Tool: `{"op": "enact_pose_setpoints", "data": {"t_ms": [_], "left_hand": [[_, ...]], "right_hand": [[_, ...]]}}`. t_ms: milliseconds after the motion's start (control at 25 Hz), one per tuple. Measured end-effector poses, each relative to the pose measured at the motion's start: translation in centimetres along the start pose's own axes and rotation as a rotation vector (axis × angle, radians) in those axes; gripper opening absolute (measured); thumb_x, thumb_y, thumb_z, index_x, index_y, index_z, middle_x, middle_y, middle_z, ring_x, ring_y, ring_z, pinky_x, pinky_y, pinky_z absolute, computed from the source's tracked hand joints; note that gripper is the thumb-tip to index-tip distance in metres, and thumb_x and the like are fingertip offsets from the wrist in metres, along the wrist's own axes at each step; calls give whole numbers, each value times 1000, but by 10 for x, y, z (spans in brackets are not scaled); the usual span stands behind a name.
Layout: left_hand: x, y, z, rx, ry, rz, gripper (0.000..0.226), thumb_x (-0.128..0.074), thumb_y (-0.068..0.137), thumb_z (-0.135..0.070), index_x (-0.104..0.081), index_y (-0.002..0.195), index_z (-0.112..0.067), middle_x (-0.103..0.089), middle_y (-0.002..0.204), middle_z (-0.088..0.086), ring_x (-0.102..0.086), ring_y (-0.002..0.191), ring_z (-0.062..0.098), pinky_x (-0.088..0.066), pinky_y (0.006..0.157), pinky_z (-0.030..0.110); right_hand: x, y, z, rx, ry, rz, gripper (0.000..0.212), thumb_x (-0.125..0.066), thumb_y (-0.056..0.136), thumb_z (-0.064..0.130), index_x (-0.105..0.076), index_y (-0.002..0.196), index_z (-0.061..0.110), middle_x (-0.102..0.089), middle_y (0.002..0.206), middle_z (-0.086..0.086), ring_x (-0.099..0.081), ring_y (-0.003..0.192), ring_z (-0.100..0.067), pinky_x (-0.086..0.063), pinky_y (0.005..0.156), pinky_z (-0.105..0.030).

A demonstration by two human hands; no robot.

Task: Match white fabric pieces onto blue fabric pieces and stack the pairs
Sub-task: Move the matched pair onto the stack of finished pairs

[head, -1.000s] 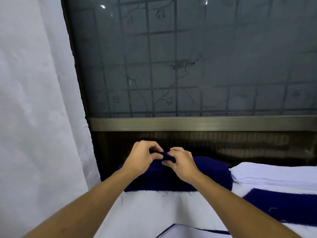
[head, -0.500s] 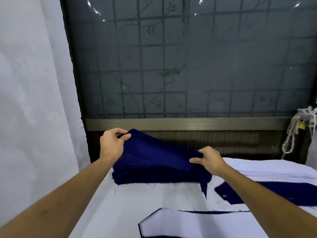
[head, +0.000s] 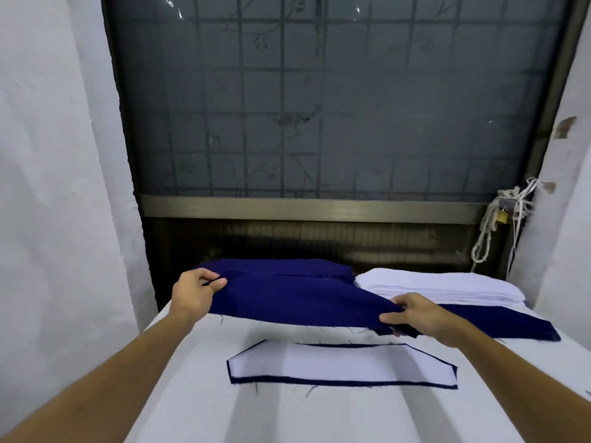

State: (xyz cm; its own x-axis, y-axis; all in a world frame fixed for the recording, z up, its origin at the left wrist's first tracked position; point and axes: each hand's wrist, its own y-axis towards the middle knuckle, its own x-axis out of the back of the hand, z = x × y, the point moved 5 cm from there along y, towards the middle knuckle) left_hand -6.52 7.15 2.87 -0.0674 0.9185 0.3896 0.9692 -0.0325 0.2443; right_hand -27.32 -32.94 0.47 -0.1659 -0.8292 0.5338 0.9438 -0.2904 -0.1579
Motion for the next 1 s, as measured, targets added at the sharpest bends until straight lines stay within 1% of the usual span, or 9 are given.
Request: {"op": "enact_pose_setpoints", "data": {"t_ms": [160, 280, 400, 520, 600, 680, 720, 800, 1000], "left_hand": [[-20, -25, 16, 25, 13, 66, 15, -74, 92, -22, -70, 101, -11, -68, 104, 6, -64, 95, 25, -51, 75, 30], [-35, -39, 28, 39, 54, 103, 14, -74, 92, -25, -70, 99, -14, -67, 102, 5, -63, 90, 21, -49, 71, 29], [-50, -48, 39, 54, 64, 135, 10, -72, 94, -25, -70, 96, -15, -68, 97, 2, -65, 87, 20, -56, 72, 34], [-66, -54, 49, 40, 102, 159, 8, -73, 93, -23, -73, 94, -15, -71, 95, 1, -65, 94, 22, -54, 83, 34], [-74, -57, 55, 32, 130, 165, 8, -72, 94, -25, -72, 92, -18, -71, 96, -2, -64, 98, 20, -50, 85, 32], [-77, -61, 62, 36, 171, 165, 10, -71, 95, -29, -71, 90, -21, -71, 96, -3, -63, 94, 18, -50, 82, 32], [-79, -62, 66, 36, 200, 164, 11, -69, 95, -32, -71, 90, -22, -70, 95, -3, -63, 90, 16, -50, 79, 32], [-81, -66, 70, 31, 270, 158, 16, -66, 96, -39, -69, 89, -25, -70, 90, -4, -63, 81, 13, -52, 71, 32], [-90, -74, 70, -44, 510, 183, 36, -55, 97, -56, -61, 80, -24, -66, 72, -6, -62, 67, 12, -46, 56, 27]], "right_hand": [[0, -18, -31, -55, 306, -73, 31, -75, 86, 1, -64, 113, 10, -67, 75, -8, -57, 63, -20, -53, 63, -30], [1, -27, -51, -37, 396, -134, 47, -68, 85, -10, -67, 117, 26, -57, 68, -10, -51, 63, -21, -47, 58, -30], [4, -33, -70, 0, 485, -181, 58, -54, 85, -18, -74, 114, 27, -50, 68, -7, -43, 58, -17, -37, 53, -30], [10, -41, -91, -29, 408, -249, 53, -46, 87, -14, -79, 107, 23, -49, 61, -5, -37, 52, -14, -29, 47, -26], [13, -47, -100, -27, 375, -336, 40, -51, 92, -1, -81, 99, 23, -50, 58, -4, -39, 49, -13, -28, 48, -24], [15, -54, -101, 31, 324, -450, 23, -63, 95, 13, -82, 89, 23, -67, 64, 8, -59, 54, -7, -39, 56, -18], [15, -55, -102, 64, 288, -500, 19, -67, 94, 15, -82, 85, 22, -74, 74, 11, -67, 67, -5, -46, 64, -19], [12, -57, -108, 96, 200, -580, 18, -68, 94, 10, -81, 83, 19, -77, 85, 9, -71, 85, -8, -51, 77, -23], [10, -55, -124, 66, 99, -719, 33, -55, 96, -5, -76, 87, 19, -74, 94, 8, -65, 94, -9, -52, 79, -27]]}}
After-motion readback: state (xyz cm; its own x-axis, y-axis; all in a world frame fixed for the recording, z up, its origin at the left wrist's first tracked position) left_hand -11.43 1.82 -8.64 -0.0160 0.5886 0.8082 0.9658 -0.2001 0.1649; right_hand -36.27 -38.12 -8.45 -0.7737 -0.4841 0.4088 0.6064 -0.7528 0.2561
